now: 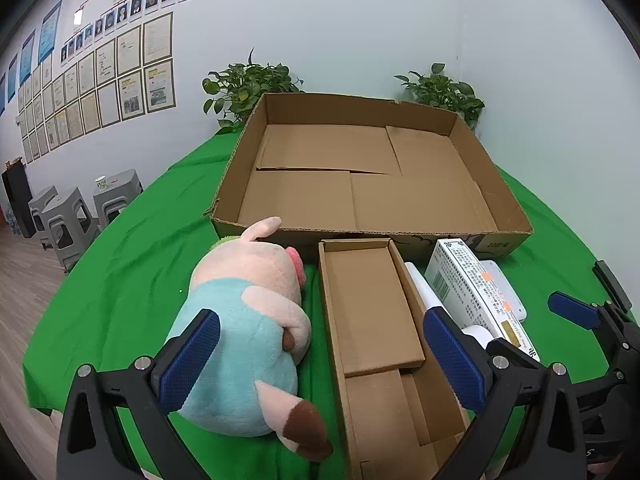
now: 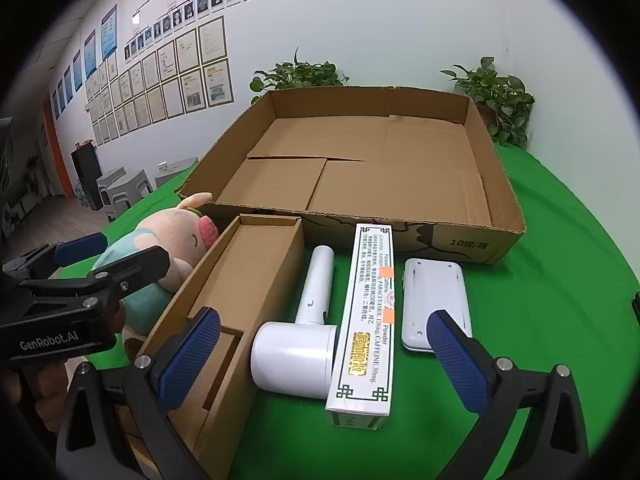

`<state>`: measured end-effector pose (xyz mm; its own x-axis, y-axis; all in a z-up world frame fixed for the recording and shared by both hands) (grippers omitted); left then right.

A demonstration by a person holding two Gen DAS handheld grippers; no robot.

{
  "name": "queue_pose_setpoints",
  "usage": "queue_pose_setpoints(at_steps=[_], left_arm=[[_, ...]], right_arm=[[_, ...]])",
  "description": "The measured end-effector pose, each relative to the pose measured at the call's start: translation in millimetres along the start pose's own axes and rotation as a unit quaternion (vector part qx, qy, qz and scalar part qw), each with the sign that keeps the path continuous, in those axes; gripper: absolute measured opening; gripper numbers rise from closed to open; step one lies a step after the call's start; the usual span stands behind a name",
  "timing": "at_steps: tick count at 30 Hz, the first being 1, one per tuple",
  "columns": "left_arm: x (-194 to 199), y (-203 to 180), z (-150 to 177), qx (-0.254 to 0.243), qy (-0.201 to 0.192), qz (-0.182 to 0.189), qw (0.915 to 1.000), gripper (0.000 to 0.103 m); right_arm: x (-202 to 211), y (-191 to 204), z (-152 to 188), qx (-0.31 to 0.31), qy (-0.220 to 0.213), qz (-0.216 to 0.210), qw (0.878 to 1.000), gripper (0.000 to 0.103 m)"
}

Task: Organize objects
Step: 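Reach both grippers toward the plush pig beside the narrow cardboard box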

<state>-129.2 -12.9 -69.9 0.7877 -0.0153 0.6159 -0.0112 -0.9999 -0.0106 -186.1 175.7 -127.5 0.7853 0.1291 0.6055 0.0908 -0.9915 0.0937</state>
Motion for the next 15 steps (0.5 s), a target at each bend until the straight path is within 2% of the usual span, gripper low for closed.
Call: queue_pose_setpoints(at_steps=[11,15], left_arm=[[0,10,5,0.01,0.012,0.018,0.9997,0.103],[-1,12,6,0.014,0.023,0.036,0.999,0.103]], right_arm=[[-6,14,1,0.02,0.011,-0.019,1.0,0.103],[-5,21,-1,0.031,0.007,-0.027,0.999,0.103]])
Point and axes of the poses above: each gripper's, at about its wrist camera, not at the fingertips, and x roughly against the way its jaws point, y to its left, z to its underside, the point moved 10 cm from there along -x, roughly the way its jaws point, and after that the axes turned 3 degrees about -z, right-handed, at the moved point
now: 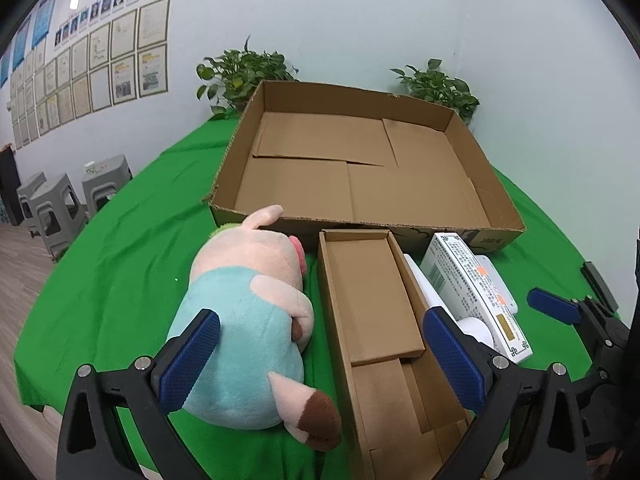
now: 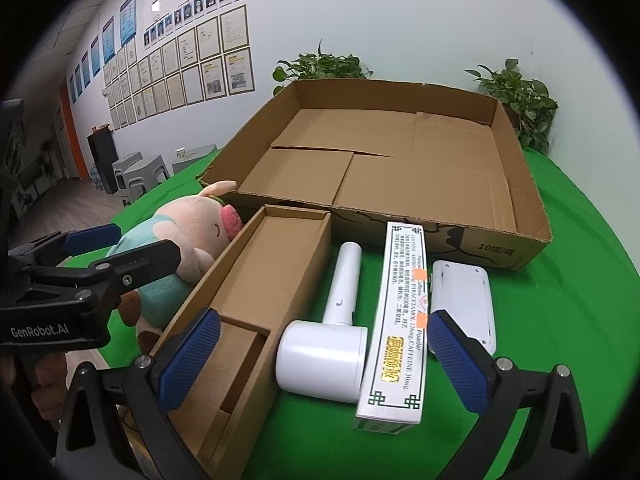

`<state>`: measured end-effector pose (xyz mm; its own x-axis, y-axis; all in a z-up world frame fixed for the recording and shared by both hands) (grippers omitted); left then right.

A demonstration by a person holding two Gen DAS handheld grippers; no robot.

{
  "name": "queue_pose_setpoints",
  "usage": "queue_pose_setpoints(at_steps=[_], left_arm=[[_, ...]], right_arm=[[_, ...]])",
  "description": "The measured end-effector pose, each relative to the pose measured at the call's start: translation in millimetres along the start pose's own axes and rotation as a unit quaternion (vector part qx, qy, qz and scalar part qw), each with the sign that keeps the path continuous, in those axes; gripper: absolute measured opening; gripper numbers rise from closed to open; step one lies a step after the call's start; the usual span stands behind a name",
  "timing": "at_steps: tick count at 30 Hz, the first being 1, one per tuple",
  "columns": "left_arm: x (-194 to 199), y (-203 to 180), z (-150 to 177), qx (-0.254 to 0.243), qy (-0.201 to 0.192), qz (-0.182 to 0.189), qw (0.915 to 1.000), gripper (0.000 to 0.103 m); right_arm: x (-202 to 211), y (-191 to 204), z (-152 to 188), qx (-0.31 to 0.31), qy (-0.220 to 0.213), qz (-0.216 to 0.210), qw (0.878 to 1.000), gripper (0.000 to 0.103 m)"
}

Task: Organize objects
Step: 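Reach both grippers toward the plush pig beside the narrow cardboard box, then grasp the plush pig with both grippers and lift it over the tray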

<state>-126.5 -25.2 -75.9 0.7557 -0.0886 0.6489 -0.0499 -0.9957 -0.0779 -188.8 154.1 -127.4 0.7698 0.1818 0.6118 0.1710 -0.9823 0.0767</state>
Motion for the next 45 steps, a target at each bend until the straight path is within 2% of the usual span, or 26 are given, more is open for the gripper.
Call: queue_pose_setpoints(at_steps=[10,18,23,24,26,27,29,34,40,42,45], left_arm=[[0,6,1,-0.015,0.01,0.031,0.9994,0.103],[-16,36,10,-0.023,0.035,0.013,0.999,0.103],[-29,54,25,-0.019,0.047,0.001,0.9987,0.099],[-31,59,28,-0.019,0.047,-0.007,0.9987,0.097],[-35,67,33,-0.018,0.043,-0.022,0.9987,0.083],[-36,73,35,-0.015,0.044,-0.033,0.9984,0.08],[-33,80,37,0.002,0.037,-0.02,0.9991,0.073],[-23,93,45,0.024,0.027,-0.008,0.9993,0.066],[-8,112,53,0.072,0.022,0.007,0.9971,0.063],[-4,116,55,0.076,0.016,0.007,0.997,0.062],[2,124,54,0.084,0.001,0.005,0.9964,0.058]], right_arm=[[7,6,-3,-0.016,-0.015,-0.045,0.999,0.103],[17,17,-16,-0.027,-0.021,-0.126,0.991,0.103],[13,37,-28,-0.021,-0.007,-0.176,0.984,0.103],[10,43,-31,-0.018,-0.002,-0.184,0.983,0.103],[4,55,-38,-0.016,0.011,-0.202,0.979,0.103],[0,61,-42,-0.02,0.02,-0.211,0.977,0.103],[-12,74,-51,-0.029,0.041,-0.232,0.972,0.103],[-57,122,-66,-0.02,0.106,-0.261,0.959,0.103],[-95,173,-44,0.005,0.193,-0.276,0.942,0.103],[-99,185,-37,0.022,0.204,-0.263,0.943,0.103],[-103,191,-32,0.06,0.196,-0.235,0.95,0.096]])
Point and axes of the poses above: each gripper's, at about its wrist camera, not at the fingertips, and x roughly against the way its jaws point, y to its left, z to its underside, the point moved 10 cm from there along -x, roughly the way its jaws point, and after that the axes turned 3 degrees about -z, right-handed, at the moved point
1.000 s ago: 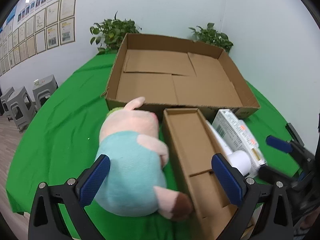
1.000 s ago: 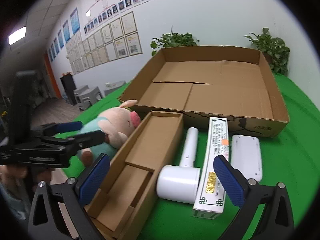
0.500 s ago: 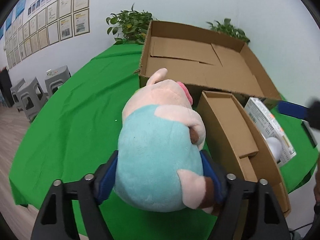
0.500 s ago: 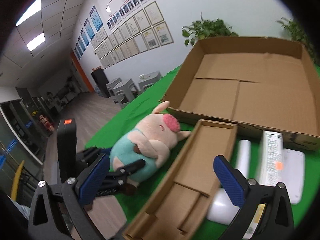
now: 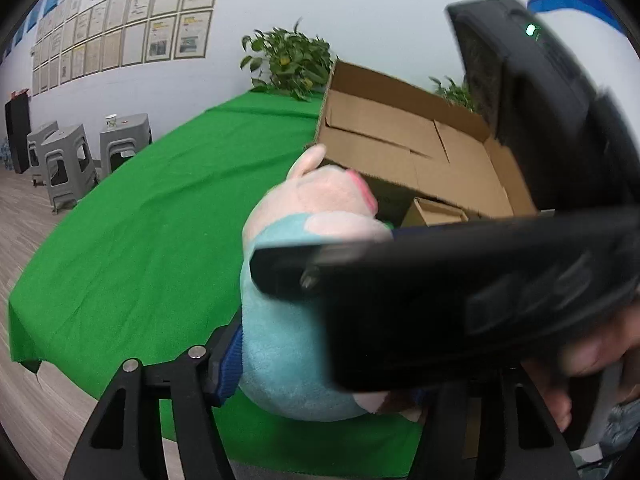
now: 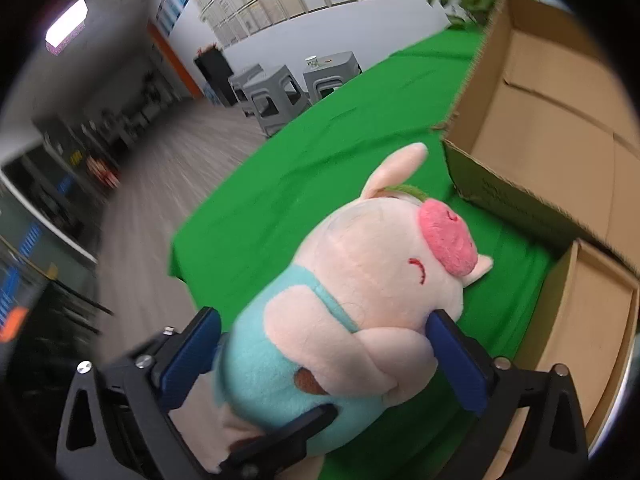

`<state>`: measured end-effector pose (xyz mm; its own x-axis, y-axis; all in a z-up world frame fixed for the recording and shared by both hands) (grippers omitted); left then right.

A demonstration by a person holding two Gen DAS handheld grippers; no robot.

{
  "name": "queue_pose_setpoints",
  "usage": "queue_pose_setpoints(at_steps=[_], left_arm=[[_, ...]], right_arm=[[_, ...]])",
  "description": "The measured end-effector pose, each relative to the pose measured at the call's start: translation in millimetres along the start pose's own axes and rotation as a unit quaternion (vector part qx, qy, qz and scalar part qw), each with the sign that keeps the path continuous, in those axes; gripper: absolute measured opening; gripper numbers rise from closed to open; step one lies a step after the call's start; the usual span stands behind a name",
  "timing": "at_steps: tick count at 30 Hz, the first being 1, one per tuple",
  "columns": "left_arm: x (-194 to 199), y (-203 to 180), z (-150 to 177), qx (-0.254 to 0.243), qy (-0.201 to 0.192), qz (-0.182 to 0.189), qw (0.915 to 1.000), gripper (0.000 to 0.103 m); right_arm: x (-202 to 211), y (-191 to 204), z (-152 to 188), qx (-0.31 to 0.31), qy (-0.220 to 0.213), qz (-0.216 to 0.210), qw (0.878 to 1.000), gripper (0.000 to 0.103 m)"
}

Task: Organize objects
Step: 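Grasp the plush pig with both grippers and lift it over the tray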

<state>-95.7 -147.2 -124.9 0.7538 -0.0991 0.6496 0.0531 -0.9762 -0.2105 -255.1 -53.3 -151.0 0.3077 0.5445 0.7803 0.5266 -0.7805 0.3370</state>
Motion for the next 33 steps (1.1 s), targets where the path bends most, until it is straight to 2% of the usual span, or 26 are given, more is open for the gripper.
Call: queue_pose_setpoints(at_steps=[6,12,15,18,20,23,26,30,33], left_arm=[[11,6,-14,-0.009,-0.026,-0.001,0.9996,0.054],[26,-22,-52,-0.056,-0.074,0.001,0.9957,0.054],[28,-51,-92,-0.092,-0.109,0.002,0.9898,0.054],[28,-79,-148,-0.13,-0.159,0.001,0.9787,0.054],[21,-94,-176,-0.147,-0.177,0.001,0.9732,0.054],[-4,-117,-216,-0.17,-0.184,-0.006,0.9681,0.055],[-43,-130,-240,-0.18,-0.17,-0.007,0.9688,0.054],[-111,-140,-260,-0.187,-0.135,-0.023,0.9728,0.055],[-164,-140,-259,-0.191,-0.105,-0.037,0.9753,0.055]], right_arm=[[17,-2,-4,0.005,-0.041,-0.015,0.999,0.08],[54,-6,-35,0.021,-0.127,-0.003,0.992,0.073],[84,-13,-59,0.036,-0.17,0.009,0.985,0.072],[122,-26,-99,0.055,-0.221,0.026,0.973,0.072],[137,-37,-120,0.063,-0.239,0.036,0.968,0.072],[146,-63,-146,0.065,-0.244,0.046,0.966,0.071],[136,-93,-158,0.056,-0.239,0.042,0.969,0.071],[110,-123,-163,0.038,-0.218,0.027,0.975,0.07],[86,-140,-161,0.034,-0.197,0.01,0.98,0.069]])
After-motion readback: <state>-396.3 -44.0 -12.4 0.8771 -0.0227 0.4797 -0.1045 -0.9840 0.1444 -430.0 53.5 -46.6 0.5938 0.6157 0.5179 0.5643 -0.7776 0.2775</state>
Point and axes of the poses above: each gripper's, at about its wrist camera, not at the fingertips, and x roughly against the way its jaws point, y to its left, z to its underside, the point moved 10 cm from there along -x, roughly the way its jaws point, and after that the axes turned 3 degrees about -z, right-handed, at the moved point
